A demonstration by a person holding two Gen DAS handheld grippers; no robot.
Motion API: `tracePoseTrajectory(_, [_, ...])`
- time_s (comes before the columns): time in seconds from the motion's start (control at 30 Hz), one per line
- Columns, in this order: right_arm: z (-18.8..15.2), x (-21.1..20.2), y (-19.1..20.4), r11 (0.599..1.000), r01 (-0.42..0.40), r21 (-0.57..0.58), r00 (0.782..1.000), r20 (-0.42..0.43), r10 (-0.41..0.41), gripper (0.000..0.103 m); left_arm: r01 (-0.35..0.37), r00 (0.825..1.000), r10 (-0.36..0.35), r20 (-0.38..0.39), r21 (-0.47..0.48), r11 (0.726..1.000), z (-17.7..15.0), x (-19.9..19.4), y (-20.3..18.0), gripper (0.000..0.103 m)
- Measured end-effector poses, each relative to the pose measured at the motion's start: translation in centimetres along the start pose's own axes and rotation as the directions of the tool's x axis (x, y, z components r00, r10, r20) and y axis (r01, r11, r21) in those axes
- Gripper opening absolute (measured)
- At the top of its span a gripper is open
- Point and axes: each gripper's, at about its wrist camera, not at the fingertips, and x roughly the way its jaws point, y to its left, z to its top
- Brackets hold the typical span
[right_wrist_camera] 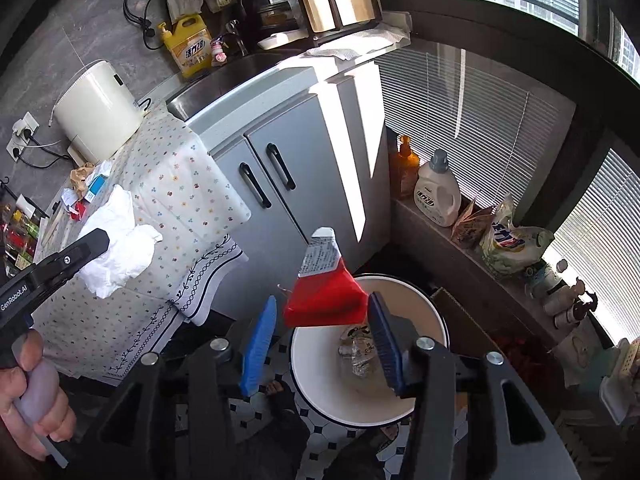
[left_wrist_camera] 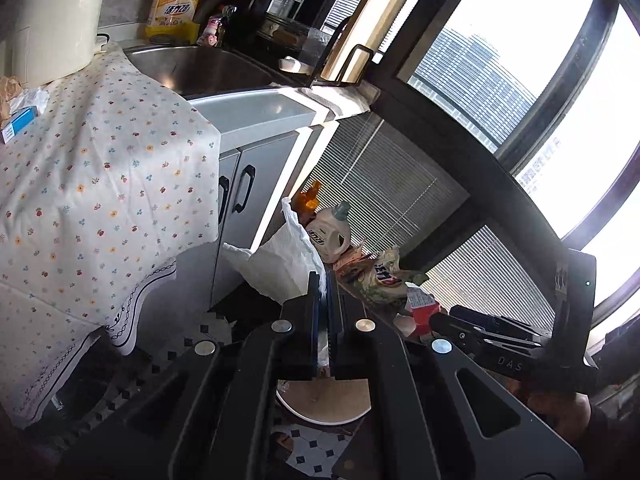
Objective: Collect trash
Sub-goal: 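Carry the tissue and red box over the white bucket and open both grippers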
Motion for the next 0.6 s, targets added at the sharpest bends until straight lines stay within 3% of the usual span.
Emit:
tracePoseTrajectory(0.27, [-1.6,-1.3,-4.8,0.998,0.031,0.056,0.999,-0.01,-0.031,0.052,0.035,0.996,-0.033,-0.086,0.02,0.999,-2.4,4.0,-3.3,0.004])
tracePoseTrajectory(0.6, [-3.5,-3.5,-9.2,0.984,0.093,0.149,0.996,0.002,-0.095,0.052,0.107,0.975,-0.094,-0.199,0.06,0.992,-4.3,9.0,-7.3,0.004])
